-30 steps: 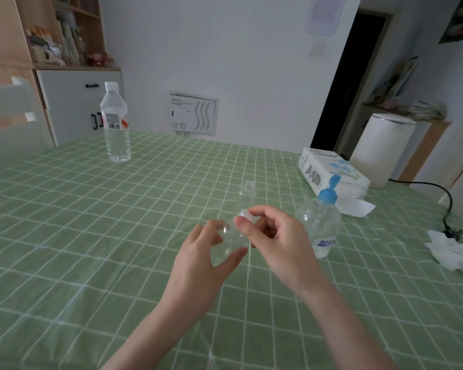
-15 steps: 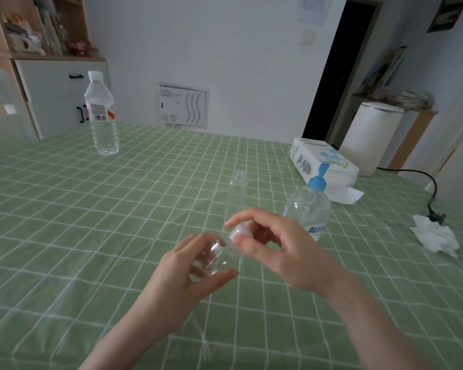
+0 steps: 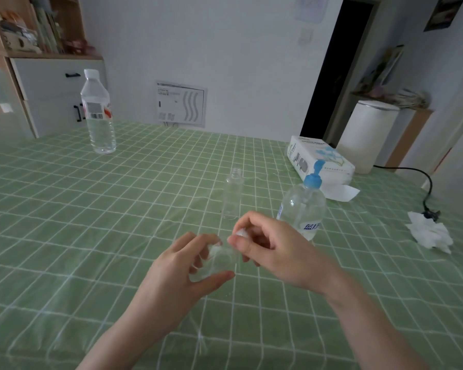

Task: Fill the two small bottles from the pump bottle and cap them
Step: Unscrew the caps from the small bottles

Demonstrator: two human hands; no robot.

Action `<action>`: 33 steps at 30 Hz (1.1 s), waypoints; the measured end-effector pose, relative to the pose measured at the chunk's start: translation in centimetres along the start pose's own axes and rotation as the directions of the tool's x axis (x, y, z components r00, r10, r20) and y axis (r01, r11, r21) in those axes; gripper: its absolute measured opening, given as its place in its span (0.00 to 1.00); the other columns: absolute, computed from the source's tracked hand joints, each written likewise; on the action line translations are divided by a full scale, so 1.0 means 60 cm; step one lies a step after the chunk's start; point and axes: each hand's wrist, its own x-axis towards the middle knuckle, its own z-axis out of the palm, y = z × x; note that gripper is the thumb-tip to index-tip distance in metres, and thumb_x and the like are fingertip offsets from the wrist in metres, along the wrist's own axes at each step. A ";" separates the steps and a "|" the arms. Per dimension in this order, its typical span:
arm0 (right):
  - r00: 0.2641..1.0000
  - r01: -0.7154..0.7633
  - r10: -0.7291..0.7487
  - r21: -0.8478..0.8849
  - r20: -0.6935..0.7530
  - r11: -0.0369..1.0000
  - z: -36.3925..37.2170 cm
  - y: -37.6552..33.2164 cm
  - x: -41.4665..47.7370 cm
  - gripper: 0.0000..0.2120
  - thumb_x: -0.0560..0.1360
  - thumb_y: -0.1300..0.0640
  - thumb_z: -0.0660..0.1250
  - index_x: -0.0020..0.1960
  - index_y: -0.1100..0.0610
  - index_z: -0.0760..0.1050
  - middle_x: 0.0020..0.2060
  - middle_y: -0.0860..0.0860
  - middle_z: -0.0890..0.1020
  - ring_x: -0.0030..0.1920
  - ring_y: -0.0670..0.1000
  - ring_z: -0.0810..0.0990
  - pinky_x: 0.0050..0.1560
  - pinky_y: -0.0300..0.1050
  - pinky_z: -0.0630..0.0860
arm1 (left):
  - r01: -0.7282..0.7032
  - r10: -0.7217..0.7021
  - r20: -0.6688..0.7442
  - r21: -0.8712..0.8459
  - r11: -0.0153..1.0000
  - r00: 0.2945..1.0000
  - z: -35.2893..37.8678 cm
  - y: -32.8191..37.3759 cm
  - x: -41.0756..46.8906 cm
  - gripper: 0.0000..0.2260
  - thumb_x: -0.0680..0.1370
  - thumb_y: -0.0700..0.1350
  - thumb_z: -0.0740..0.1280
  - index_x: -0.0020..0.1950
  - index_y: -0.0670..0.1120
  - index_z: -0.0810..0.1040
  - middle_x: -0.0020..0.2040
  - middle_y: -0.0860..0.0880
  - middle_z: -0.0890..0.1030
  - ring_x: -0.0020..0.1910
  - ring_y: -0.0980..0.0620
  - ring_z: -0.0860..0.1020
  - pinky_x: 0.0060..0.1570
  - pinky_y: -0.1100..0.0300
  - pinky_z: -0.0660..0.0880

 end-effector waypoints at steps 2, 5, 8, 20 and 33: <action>1.000 0.011 -0.011 0.001 -0.013 1.000 -0.001 0.002 -0.001 0.09 0.77 0.50 0.68 0.50 0.55 0.75 0.35 0.46 0.76 0.36 0.43 0.74 0.39 0.41 0.74 | 0.004 -0.004 -0.001 0.002 1.000 1.000 0.002 -0.003 0.000 0.18 0.62 0.69 0.64 0.49 0.67 0.71 0.43 0.57 0.76 0.44 0.57 0.77 0.43 0.59 0.77; 1.000 -0.014 0.014 -0.007 -0.009 1.000 -0.001 0.001 -0.002 0.20 0.73 0.39 0.64 0.49 0.57 0.75 0.35 0.49 0.76 0.36 0.47 0.74 0.41 0.48 0.75 | -0.006 0.006 -0.004 0.029 1.000 1.000 0.002 -0.008 0.000 0.17 0.62 0.69 0.64 0.49 0.68 0.71 0.43 0.58 0.76 0.44 0.57 0.77 0.43 0.60 0.77; 1.000 0.003 -0.003 0.003 -0.009 1.000 -0.003 0.004 -0.003 0.10 0.78 0.49 0.67 0.50 0.56 0.76 0.37 0.46 0.77 0.38 0.46 0.75 0.43 0.47 0.76 | -0.011 0.011 0.000 0.044 0.999 1.000 0.003 -0.010 0.000 0.17 0.62 0.69 0.63 0.49 0.69 0.70 0.42 0.59 0.75 0.44 0.58 0.76 0.42 0.62 0.76; 0.999 -0.037 0.037 -0.017 0.005 0.999 -0.001 0.006 -0.002 0.11 0.76 0.48 0.68 0.50 0.56 0.77 0.39 0.51 0.78 0.39 0.49 0.76 0.47 0.49 0.77 | 0.004 -0.005 0.006 0.072 0.997 1.000 0.001 -0.013 -0.003 0.20 0.62 0.69 0.63 0.51 0.66 0.71 0.42 0.59 0.75 0.44 0.59 0.75 0.43 0.61 0.77; 1.000 -0.017 0.017 0.010 0.004 1.000 -0.004 0.009 0.001 0.10 0.77 0.50 0.67 0.55 0.53 0.79 0.42 0.59 0.80 0.46 0.61 0.80 0.50 0.58 0.78 | 0.035 -0.035 0.000 0.095 0.995 0.999 -0.005 -0.005 -0.001 0.20 0.64 0.64 0.68 0.54 0.61 0.74 0.42 0.59 0.75 0.42 0.59 0.76 0.44 0.61 0.77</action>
